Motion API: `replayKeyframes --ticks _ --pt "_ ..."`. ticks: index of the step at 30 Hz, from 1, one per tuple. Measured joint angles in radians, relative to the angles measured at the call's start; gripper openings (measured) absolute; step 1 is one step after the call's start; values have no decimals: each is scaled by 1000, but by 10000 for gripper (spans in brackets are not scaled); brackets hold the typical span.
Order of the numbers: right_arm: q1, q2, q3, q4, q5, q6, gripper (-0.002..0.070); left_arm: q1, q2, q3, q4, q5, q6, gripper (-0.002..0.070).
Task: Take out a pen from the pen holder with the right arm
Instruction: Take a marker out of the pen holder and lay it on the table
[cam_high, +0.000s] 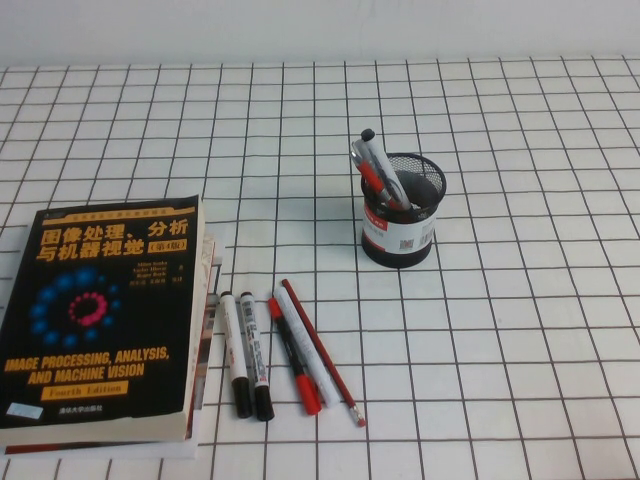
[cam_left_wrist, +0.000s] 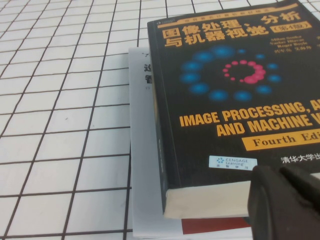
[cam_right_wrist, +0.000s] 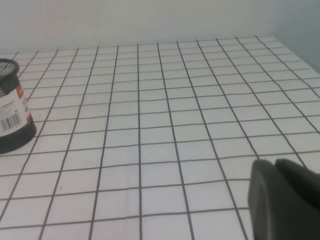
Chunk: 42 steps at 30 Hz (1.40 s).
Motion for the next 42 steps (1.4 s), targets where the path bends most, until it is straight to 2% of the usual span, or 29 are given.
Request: replayKeyframes --ticks 13,21,28,42 --pt "11 0 11 10 -20 -18 -15 0 0 0 0 0 0 -4" --pt "11 0 12 197 -45 -288 -15 0 0 0 0 0 0 -4" --pt "11 0 12 199 96 -300 -15 0 0 0 0 0 0 -4" --pt "11 0 13 199 114 -298 -15 0 0 0 0 0 0 -4"
